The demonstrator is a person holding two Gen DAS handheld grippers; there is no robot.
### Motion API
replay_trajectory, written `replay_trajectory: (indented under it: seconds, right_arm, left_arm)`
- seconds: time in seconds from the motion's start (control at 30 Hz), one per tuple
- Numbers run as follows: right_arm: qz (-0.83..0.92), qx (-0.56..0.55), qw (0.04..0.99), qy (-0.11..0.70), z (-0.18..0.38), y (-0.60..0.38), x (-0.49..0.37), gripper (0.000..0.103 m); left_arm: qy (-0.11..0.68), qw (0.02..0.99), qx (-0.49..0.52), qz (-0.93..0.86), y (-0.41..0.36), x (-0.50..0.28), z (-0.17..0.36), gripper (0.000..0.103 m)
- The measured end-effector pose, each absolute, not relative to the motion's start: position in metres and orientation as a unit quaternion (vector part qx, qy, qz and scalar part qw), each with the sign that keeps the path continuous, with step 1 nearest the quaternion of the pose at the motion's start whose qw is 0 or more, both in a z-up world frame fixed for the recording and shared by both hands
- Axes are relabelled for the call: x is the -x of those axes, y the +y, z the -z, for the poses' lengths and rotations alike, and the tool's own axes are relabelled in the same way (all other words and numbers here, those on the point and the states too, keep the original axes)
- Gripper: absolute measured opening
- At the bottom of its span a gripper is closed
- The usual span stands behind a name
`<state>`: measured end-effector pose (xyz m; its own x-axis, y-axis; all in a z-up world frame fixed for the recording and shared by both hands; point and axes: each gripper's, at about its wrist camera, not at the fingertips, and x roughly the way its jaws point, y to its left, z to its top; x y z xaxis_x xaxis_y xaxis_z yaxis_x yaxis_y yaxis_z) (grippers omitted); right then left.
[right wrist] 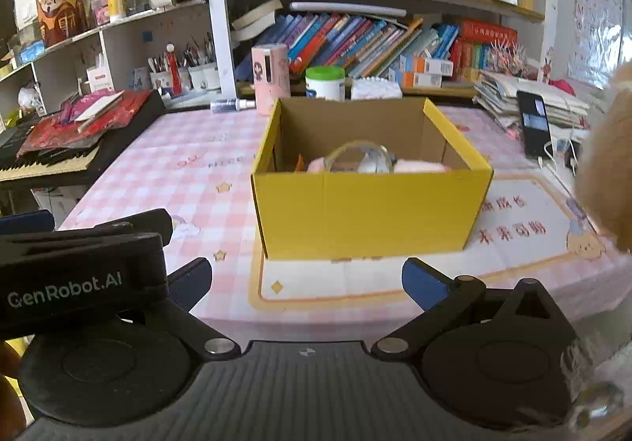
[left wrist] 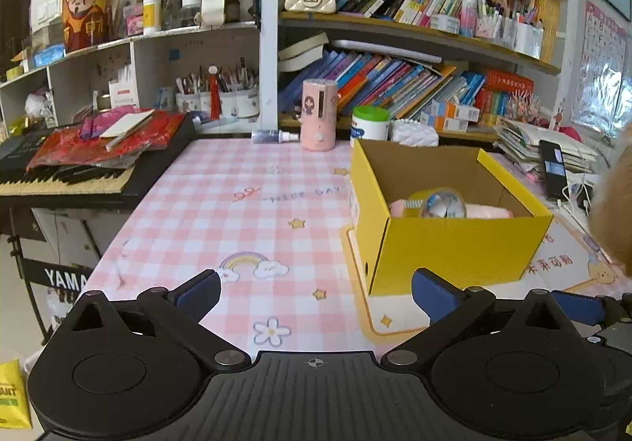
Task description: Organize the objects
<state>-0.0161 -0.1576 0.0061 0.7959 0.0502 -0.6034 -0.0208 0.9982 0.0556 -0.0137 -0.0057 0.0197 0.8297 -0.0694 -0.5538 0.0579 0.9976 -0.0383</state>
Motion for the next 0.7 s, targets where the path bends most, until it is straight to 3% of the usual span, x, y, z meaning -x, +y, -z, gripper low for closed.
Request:
replay_trajectory:
  seconds: [0.7]
  right_arm:
    - [-0.024,-0.018,0.941,0.338,-0.001,-0.144,0.039,0.103]
  left_arm:
    - [0.320,0.946,0.024,0.036,-0.004,0.030,-0.010,0.103]
